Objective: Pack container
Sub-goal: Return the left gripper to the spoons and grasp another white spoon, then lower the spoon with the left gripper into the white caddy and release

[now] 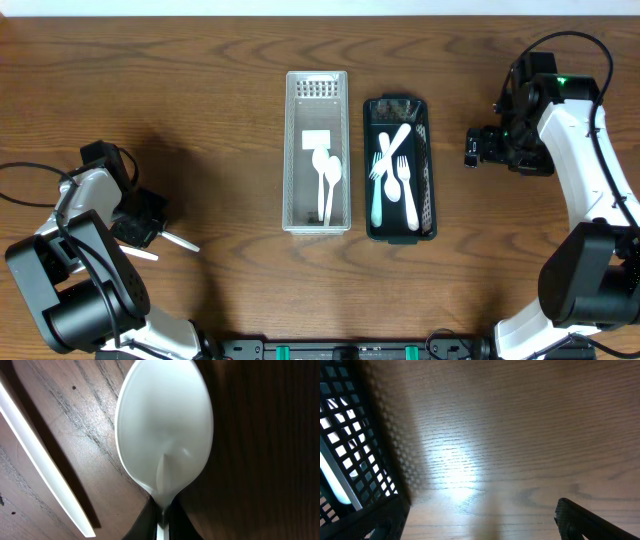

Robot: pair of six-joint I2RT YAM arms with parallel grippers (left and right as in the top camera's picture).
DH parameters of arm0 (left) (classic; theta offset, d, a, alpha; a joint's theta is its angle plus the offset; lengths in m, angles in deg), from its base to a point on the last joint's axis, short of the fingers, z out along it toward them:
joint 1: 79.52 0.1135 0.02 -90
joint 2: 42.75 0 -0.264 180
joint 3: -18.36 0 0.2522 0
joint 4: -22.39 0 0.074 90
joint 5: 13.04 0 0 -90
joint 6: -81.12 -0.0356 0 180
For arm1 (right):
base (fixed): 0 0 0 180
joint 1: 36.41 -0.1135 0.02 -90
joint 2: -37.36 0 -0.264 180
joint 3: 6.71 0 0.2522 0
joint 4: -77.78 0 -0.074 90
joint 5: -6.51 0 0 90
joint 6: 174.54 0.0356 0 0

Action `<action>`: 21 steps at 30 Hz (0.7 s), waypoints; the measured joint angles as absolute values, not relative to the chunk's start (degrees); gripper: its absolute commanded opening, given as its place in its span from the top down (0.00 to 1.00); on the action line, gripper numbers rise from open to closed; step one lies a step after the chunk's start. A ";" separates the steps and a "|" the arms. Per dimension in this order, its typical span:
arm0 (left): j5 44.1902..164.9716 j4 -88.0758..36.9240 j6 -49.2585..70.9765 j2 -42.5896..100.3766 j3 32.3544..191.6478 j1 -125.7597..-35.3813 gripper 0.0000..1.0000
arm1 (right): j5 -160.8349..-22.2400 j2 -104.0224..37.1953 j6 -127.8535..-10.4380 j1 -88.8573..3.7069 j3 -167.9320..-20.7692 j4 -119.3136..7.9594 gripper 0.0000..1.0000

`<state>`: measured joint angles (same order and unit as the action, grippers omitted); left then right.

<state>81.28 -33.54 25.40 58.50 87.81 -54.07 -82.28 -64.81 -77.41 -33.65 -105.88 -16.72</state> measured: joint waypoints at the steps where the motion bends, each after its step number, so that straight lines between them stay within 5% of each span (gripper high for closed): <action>1: 81.28 -33.56 25.40 58.50 87.81 -54.07 0.94 | -82.28 -64.81 -77.41 -33.65 -105.88 -16.72 0.01; 12: 81.06 -41.65 24.25 55.55 88.64 -56.84 0.94 | -82.28 -64.81 -77.41 -33.65 -105.88 -16.61 0.01; 21: 80.87 -50.13 21.32 38.35 101.44 -79.40 0.94 | -82.28 -64.81 -77.41 -33.65 -105.88 -15.86 0.01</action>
<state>80.87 -50.13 21.32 38.35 101.44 -79.40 -82.28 -64.81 -77.41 -33.65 -105.88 -15.86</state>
